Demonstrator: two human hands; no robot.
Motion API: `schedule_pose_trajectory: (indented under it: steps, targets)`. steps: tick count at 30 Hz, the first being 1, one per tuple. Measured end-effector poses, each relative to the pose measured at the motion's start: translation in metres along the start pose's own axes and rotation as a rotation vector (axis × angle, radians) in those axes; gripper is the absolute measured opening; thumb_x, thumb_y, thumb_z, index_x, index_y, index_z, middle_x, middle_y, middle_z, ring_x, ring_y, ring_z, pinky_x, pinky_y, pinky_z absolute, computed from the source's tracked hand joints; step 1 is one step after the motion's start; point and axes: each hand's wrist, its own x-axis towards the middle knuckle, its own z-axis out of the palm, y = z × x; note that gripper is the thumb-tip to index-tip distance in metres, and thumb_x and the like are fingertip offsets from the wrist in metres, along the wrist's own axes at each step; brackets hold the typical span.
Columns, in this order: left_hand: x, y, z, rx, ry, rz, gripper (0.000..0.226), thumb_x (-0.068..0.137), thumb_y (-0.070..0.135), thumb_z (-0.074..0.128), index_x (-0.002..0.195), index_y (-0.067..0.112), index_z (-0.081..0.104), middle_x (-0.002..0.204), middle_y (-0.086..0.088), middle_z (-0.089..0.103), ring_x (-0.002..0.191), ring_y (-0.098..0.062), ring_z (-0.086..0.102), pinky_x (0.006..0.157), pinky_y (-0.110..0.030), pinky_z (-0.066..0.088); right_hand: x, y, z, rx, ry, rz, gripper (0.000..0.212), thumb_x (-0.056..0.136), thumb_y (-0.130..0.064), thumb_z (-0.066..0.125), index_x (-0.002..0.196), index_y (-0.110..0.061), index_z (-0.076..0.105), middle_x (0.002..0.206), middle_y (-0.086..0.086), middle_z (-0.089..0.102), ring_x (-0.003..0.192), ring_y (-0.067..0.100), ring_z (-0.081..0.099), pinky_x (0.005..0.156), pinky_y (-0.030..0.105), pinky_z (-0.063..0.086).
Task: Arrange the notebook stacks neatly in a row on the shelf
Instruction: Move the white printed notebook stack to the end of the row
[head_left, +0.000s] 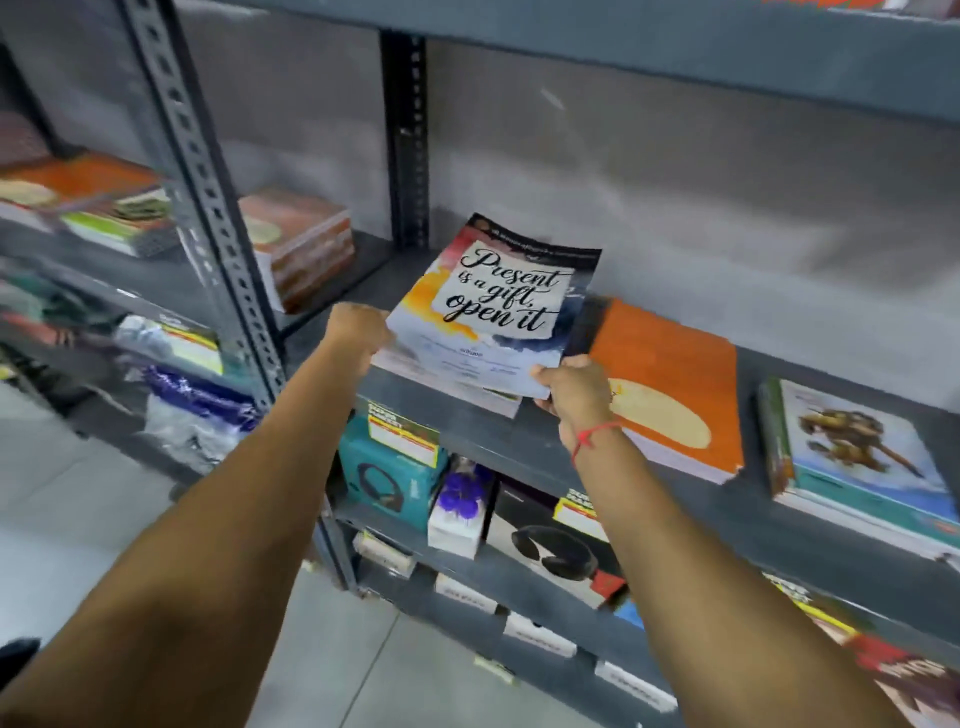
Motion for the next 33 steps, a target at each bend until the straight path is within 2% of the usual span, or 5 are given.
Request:
schedule_pose_trajectory:
  steps: [5,11,20,26,33]
  targets:
    - [0.023,-0.015,-0.004,-0.134,0.066,-0.026,0.030,0.084,0.000,0.051,0.111,0.000,0.063,0.120,-0.021,0.063,0.112,-0.033,0.059,0.069,-0.025,0.048,0.018,0.012,0.024,-0.316,-0.054,-0.019,0.036,0.083,-0.013,0.063,0.061,-0.013,0.035,0.065,0.002,0.038,0.057,0.019,0.047,0.079,0.042,0.052]
    - [0.032,-0.031,0.000,-0.002,0.114,0.011,0.022,0.081,0.001,0.056,0.097,0.002,0.070,0.106,-0.019,0.070,0.101,-0.031,0.064,0.069,-0.025,0.042,0.020,0.018,0.029,-0.595,-0.070,-0.010,0.033,0.084,-0.021,0.058,0.106,0.002,0.051,0.122,0.023,0.053,0.105,0.040,0.059,0.094,0.049,0.049]
    - [-0.003,0.015,0.037,0.273,0.349,0.326,0.032,0.083,-0.001,0.043,0.107,0.001,0.064,0.116,-0.025,0.059,0.110,-0.038,0.049,0.089,-0.041,0.043,-0.012,-0.012,0.006,-0.464,-0.321,0.062,0.047,0.087,-0.013,0.055,0.130,0.000,0.040,0.108,0.013,0.057,0.075,0.023,0.061,0.041,0.022,0.055]
    - [-0.089,0.090,0.130,0.162,0.263,0.627,0.030,0.078,0.001,0.045,0.092,0.002,0.071,0.099,-0.022,0.070,0.098,-0.033,0.059,0.083,-0.035,0.041,-0.004,0.000,-0.116,-0.341,-0.002,0.024,0.032,0.090,-0.010,0.047,0.119,0.002,0.053,0.120,0.025,0.061,0.055,0.008,0.069,0.045,0.018,0.050]
    - [-0.236,0.137,0.290,0.073,-0.174,0.752,0.027,0.079,-0.001,0.047,0.084,0.005,0.073,0.097,-0.021,0.073,0.093,-0.032,0.066,0.081,-0.040,0.049,-0.012,0.020,-0.314,-0.553,0.495,-0.095,0.026,0.088,-0.017,0.048,0.104,-0.003,0.064,0.118,0.021,0.064,0.112,0.037,0.058,0.085,0.035,0.046]
